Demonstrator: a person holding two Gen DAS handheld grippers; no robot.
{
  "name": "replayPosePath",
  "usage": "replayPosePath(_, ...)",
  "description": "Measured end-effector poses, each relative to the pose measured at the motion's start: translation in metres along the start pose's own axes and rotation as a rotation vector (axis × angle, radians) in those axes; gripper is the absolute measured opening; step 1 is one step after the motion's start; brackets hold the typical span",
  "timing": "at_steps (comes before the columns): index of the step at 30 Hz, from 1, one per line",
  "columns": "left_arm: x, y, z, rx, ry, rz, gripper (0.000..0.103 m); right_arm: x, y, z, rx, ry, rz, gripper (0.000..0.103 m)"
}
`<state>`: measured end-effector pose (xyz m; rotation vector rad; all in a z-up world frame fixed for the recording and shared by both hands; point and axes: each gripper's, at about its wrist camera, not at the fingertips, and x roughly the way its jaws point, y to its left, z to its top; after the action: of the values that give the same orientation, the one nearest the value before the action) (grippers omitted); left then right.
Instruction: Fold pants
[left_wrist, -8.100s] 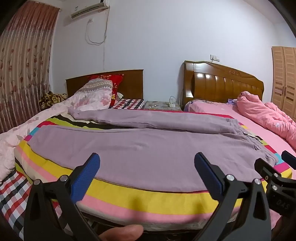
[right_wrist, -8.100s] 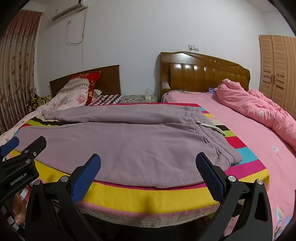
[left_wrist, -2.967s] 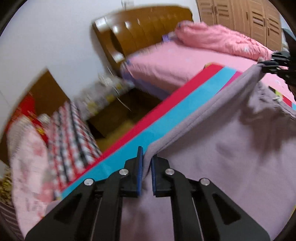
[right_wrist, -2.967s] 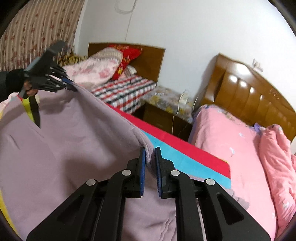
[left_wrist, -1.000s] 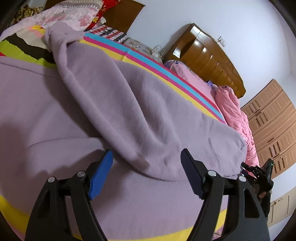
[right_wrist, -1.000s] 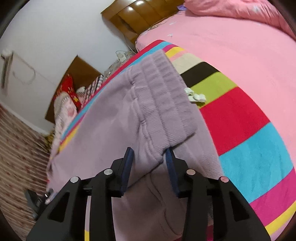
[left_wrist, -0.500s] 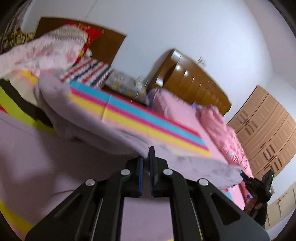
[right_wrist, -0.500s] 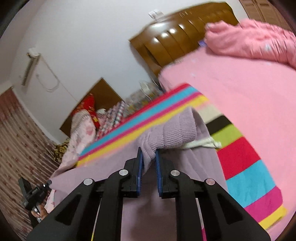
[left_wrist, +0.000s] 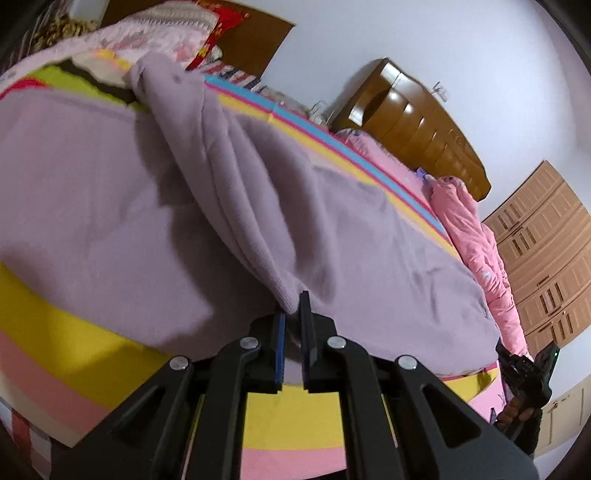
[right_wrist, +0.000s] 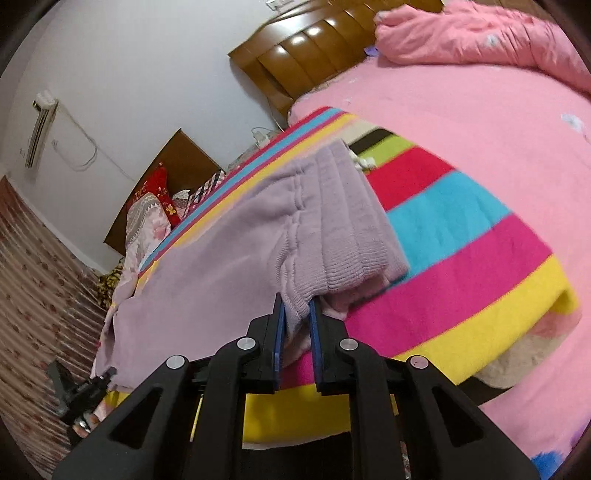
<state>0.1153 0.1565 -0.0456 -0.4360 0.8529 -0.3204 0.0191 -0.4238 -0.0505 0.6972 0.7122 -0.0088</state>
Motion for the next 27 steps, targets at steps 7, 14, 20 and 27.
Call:
replayPosePath(7, -0.011, -0.004, -0.005, 0.025, -0.009, 0.017, 0.006, 0.004, 0.0, -0.008, 0.021, 0.004, 0.003, 0.013)
replayPosePath(14, -0.014, -0.004, -0.01, 0.02, -0.004, 0.018, 0.006, 0.001, 0.003, -0.011, 0.021, 0.008, 0.0, 0.013)
replayPosePath(20, -0.005, 0.008, -0.025, -0.012, 0.024, 0.02, 0.006, 0.003, 0.001, -0.013, 0.038, 0.008, 0.006, 0.013)
replayPosePath(27, -0.018, 0.001, -0.029, 0.031, 0.004, 0.053, 0.006, 0.003, 0.0, -0.012, 0.041, 0.007, 0.007, 0.013)
